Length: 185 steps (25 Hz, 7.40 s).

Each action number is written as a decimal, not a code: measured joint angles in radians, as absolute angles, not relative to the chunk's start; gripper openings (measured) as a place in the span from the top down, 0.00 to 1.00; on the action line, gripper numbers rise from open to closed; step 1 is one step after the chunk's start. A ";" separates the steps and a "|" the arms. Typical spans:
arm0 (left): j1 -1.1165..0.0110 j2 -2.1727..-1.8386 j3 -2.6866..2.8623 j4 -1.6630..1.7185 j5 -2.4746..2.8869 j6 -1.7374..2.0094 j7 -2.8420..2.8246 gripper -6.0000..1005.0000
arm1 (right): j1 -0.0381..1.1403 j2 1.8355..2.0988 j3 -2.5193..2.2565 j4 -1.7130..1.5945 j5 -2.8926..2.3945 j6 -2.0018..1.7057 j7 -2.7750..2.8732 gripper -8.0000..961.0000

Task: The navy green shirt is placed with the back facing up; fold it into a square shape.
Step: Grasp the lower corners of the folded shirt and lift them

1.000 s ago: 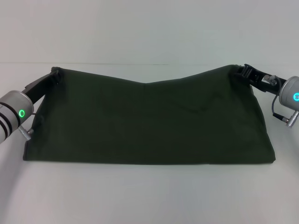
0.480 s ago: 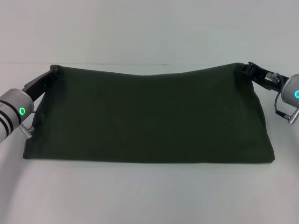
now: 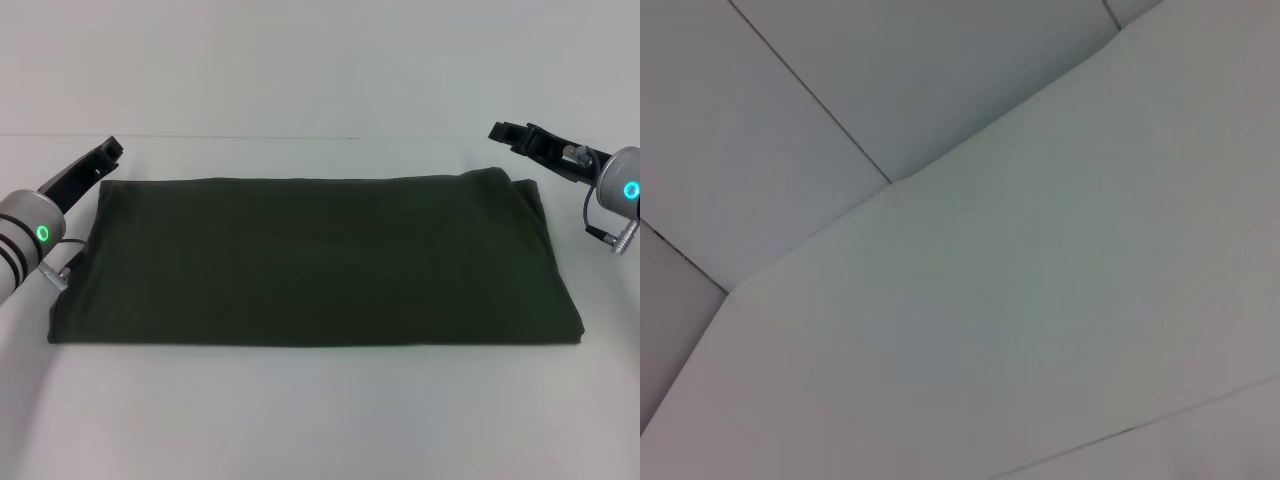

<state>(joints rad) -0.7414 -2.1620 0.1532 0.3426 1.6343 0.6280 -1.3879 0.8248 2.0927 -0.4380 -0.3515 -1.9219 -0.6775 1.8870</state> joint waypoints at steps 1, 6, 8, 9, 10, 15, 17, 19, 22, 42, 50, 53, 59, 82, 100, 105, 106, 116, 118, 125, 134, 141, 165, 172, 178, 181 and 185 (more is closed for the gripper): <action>-0.738 -2.162 0.154 0.339 1.615 0.627 -1.375 0.80 | 0.824 2.093 -0.438 -0.352 -1.922 -0.678 1.887 0.74; -0.723 -2.161 0.154 0.338 1.606 0.625 -1.360 0.71 | 0.795 2.092 -0.439 -0.351 -1.885 -0.714 1.872 0.55; -0.709 -2.160 0.155 0.337 1.606 0.637 -1.363 0.64 | 0.768 2.092 -0.439 -0.353 -1.849 -0.775 1.837 0.45; -0.695 -2.158 0.157 0.337 1.606 0.670 -1.369 0.61 | 0.754 2.091 -0.439 -0.355 -1.831 -0.808 1.821 0.41; -0.682 -2.156 0.159 0.337 1.606 0.709 -1.373 0.57 | 0.754 2.091 -0.439 -0.355 -1.831 -0.808 1.821 0.37; -0.595 -2.153 0.170 0.348 1.612 0.988 -1.461 0.37 | 0.661 2.074 -0.439 -0.366 -1.754 -1.056 1.745 0.20; -0.559 -2.148 0.186 0.366 1.623 1.059 -1.532 0.28 | 0.631 2.064 -0.441 -0.374 -1.753 -1.155 1.732 0.13; -0.516 -2.142 0.213 0.391 1.632 1.119 -1.617 0.21 | 0.603 2.055 -0.446 -0.383 -1.755 -1.244 1.713 0.13; -0.469 -2.139 0.239 0.435 1.673 1.178 -1.728 0.10 | 0.566 2.038 -0.481 -0.395 -1.756 -1.342 1.716 0.14; -0.468 -2.060 0.243 0.660 2.101 1.299 -2.200 0.11 | 0.534 2.017 -0.710 -0.481 -1.852 -1.451 1.647 0.14; -0.497 -2.028 0.240 0.706 2.287 1.357 -2.338 0.11 | 0.541 1.994 -0.726 -0.546 -1.897 -1.457 1.821 0.14; -0.496 -2.022 0.239 0.730 2.327 1.382 -2.347 0.11 | 0.528 1.976 -0.730 -0.547 -1.897 -1.464 1.862 0.14; -0.476 -2.010 0.221 0.773 2.386 1.399 -2.331 0.11 | 0.502 1.968 -0.731 -0.553 -1.906 -1.470 1.875 0.14; -0.485 -2.017 0.254 0.701 2.434 1.330 -2.245 0.11 | 0.528 1.977 -0.733 -0.555 -1.933 -1.462 1.875 0.14; -0.492 -2.018 0.304 0.697 2.442 1.347 -2.239 0.12 | 0.528 1.980 -0.731 -0.555 -1.933 -1.471 1.876 0.14; -0.503 -2.027 0.345 0.716 2.489 1.311 -2.246 0.24 | 0.528 1.980 -0.730 -0.555 -1.932 -1.474 1.876 0.14; -0.504 -2.027 0.345 0.716 2.489 1.307 -2.247 0.27 | 0.528 1.980 -0.731 -0.555 -1.932 -1.475 1.876 0.14; -0.504 -2.025 0.345 0.716 2.490 1.312 -2.240 0.70 | 0.525 1.977 -0.728 -0.556 -1.933 -1.480 1.885 0.14; -0.503 -2.025 0.345 0.716 2.490 1.314 -2.240 0.77 | 0.522 1.966 -0.728 -0.557 -1.933 -1.470 1.913 0.14; -0.507 -2.023 0.345 0.715 2.490 1.329 -2.238 0.93 | 0.526 1.904 -0.728 -0.614 -2.071 -1.361 2.256 0.14; -0.514 -2.022 0.355 0.716 2.490 1.344 -2.238 0.99 | 0.626 1.875 -0.732 -0.635 -2.337 -1.339 2.505 0.14; -0.517 -2.022 0.356 0.716 2.490 1.354 -2.242 0.99 | 0.695 1.889 -0.736 -0.630 -2.464 -1.349 2.568 0.14; -0.513 -2.020 0.353 0.718 2.490 1.359 -2.238 0.99 | 0.699 1.938 -0.788 -0.623 -2.481 -1.314 2.568 0.19; -0.512 -2.020 0.351 0.718 2.490 1.358 -2.238 0.99 | 0.697 1.941 -0.789 -0.625 -2.480 -1.318 2.563 0.36; -0.512 -2.020 0.348 0.718 2.489 1.357 -2.238 0.99 | 0.698 1.941 -0.789 -0.623 -2.480 -1.319 2.562 0.53; -0.512 -2.020 0.348 0.719 2.489 1.357 -2.238 0.99 | 0.698 1.940 -0.788 -0.623 -2.480 -1.319 2.562 0.61; -0.512 -2.020 0.348 0.719 2.489 1.357 -2.238 0.99 | 0.698 1.940 -0.789 -0.624 -2.480 -1.322 2.563 0.76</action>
